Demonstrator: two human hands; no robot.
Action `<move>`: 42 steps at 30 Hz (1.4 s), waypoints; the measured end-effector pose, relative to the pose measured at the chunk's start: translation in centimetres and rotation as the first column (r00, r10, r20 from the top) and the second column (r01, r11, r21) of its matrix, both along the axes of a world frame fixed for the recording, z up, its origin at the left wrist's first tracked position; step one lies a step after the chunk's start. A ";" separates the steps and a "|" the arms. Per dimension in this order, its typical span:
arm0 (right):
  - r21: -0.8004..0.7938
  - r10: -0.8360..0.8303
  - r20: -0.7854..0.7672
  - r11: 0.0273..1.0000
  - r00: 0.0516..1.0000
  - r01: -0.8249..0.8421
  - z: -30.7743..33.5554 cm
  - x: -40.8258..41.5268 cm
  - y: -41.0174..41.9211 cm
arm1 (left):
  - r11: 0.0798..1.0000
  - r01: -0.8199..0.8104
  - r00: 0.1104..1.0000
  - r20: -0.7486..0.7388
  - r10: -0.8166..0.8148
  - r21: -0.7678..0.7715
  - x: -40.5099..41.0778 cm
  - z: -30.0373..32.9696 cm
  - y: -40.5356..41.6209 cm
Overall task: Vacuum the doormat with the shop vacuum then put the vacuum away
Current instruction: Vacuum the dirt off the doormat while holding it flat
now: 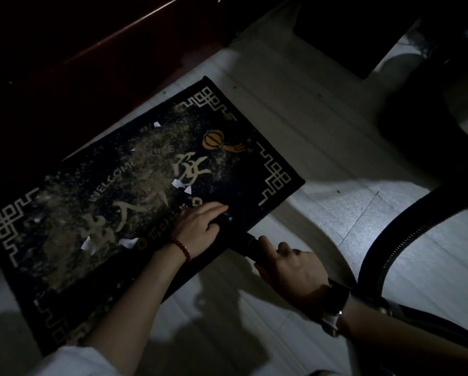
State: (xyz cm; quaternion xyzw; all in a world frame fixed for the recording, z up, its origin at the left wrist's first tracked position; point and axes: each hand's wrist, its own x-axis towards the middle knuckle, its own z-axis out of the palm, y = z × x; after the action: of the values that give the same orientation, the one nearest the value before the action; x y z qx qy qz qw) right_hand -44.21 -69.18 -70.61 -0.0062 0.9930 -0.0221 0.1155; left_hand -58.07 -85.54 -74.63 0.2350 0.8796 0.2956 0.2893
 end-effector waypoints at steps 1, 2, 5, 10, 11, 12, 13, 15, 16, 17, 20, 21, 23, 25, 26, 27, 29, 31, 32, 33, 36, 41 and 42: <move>0.002 0.007 -0.023 1.000 1.000 -0.007 -0.3 0.3 -0.2 | 0.997 0.036 0.999 0.010 -0.035 -0.073 -0.3 0.0 0.4; 0.005 0.009 -0.033 1.000 0.999 -0.009 -0.5 0.6 -0.3 | 0.981 0.084 0.996 0.013 -0.083 -0.173 -0.9 -0.2 0.7; 0.020 0.015 -0.054 1.000 0.998 -0.013 -0.4 0.8 -0.2 | 0.921 0.166 0.981 -0.032 -0.189 -0.352 -2.4 0.1 1.4; -0.112 -0.061 -0.059 0.992 0.996 0.054 0.8 -0.3 2.2 | 0.957 -0.161 0.978 -0.166 0.123 -0.241 -2.7 0.4 0.8; -0.168 -0.114 -0.062 0.980 0.992 0.102 1.4 -1.2 2.8 | 0.945 -0.253 0.959 -0.182 0.217 -0.206 -2.6 0.1 0.4; -0.228 -0.183 -0.065 0.960 0.981 0.164 2.0 -2.3 3.5 | 0.928 -0.315 0.941 -0.196 0.277 -0.200 -2.5 -0.3 0.1; -0.259 -0.243 -0.075 0.941 0.967 0.216 2.3 -3.5 4.3 | 0.912 -0.334 0.936 -0.199 0.291 -0.237 -2.2 -0.8 -0.2; -0.285 -0.341 -0.022 0.903 0.940 0.322 2.2 -6.2 6.5 | 0.884 -0.236 0.971 -0.139 0.196 -0.403 -1.5 -1.9 -0.9; -0.303 -0.379 0.031 0.878 0.925 0.370 2.0 -7.6 7.5 | 0.865 -0.162 0.986 -0.105 0.127 -0.475 -1.1 -2.3 -1.2; -0.325 -0.409 0.079 0.852 0.909 0.412 1.9 -9.0 8.4 | 0.851 -0.113 0.993 -0.093 0.075 -0.513 -0.8 -2.8 -1.6; -0.401 -0.453 0.172 0.779 0.875 0.482 0.9 -11.9 9.6 | 0.856 -0.127 0.991 -0.110 0.082 -0.502 -0.7 -3.2 -2.0; -0.412 -0.440 0.186 0.777 0.879 0.476 0.8 -12.3 9.3 | 0.858 -0.143 0.989 -0.111 0.101 -0.494 -0.8 -3.1 -1.8; -0.416 -0.387 0.226 0.792 0.894 0.448 0.8 -12.0 7.9 | 0.853 -0.169 0.985 -0.117 0.128 -0.493 -1.0 -2.6 -1.2; -0.428 -0.273 0.300 0.818 0.914 0.385 0.7 -10.3 6.0 | 0.847 -0.204 0.978 -0.142 0.154 -0.491 -1.4 -2.2 -0.8; -0.428 -0.217 0.340 0.831 0.915 0.356 0.7 -9.3 5.2 | 0.843 -0.211 0.976 -0.150 0.157 -0.495 -1.5 -2.1 -0.7; -0.429 -0.185 0.364 0.837 0.913 0.340 0.7 -8.7 4.9 | 0.840 -0.213 0.976 -0.155 0.155 -0.500 -1.6 -2.2 -0.8; -0.478 -0.212 0.341 0.800 0.916 0.363 1.2 -9.3 5.9 | 0.837 -0.214 0.976 -0.155 0.156 -0.504 -1.5 -2.4 -0.9; -0.513 -0.340 0.277 0.738 0.899 0.437 1.5 -11.4 8.4 | 0.838 -0.226 0.973 -0.154 0.172 -0.497 -1.5 -2.6 -0.9; -0.522 -0.399 0.269 0.705 0.877 0.481 1.5 -12.7 9.5 | 0.837 -0.229 0.973 -0.151 0.176 -0.497 -1.5 -2.7 -0.8; -0.508 -0.424 0.282 0.695 0.861 0.508 1.5 -13.8 10.0 | 0.836 -0.229 0.973 -0.146 0.180 -0.498 -1.6 -2.7 -0.8; -0.414 -0.392 0.298 0.768 0.870 0.488 0.2 -14.3 9.4 | 0.828 -0.230 0.973 -0.135 0.187 -0.511 -1.7 -2.7 -0.8; -0.257 -0.375 0.047 0.891 0.926 0.374 0.8 -11.5 8.3 | 0.825 -0.232 0.972 -0.104 0.208 -0.516 -1.9 -2.4 -0.8; -0.214 -0.328 0.012 0.922 0.945 0.322 1.1 -10.7 8.3 | 0.825 -0.235 0.972 -0.101 0.213 -0.514 -1.9 -2.4 -0.7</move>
State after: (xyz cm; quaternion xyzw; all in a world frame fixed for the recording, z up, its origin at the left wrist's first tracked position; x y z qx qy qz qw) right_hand -54.92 -60.88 -69.48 0.1460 0.9735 -0.1470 0.0967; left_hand -59.99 -86.25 -77.06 0.0485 0.9536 0.0729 0.2880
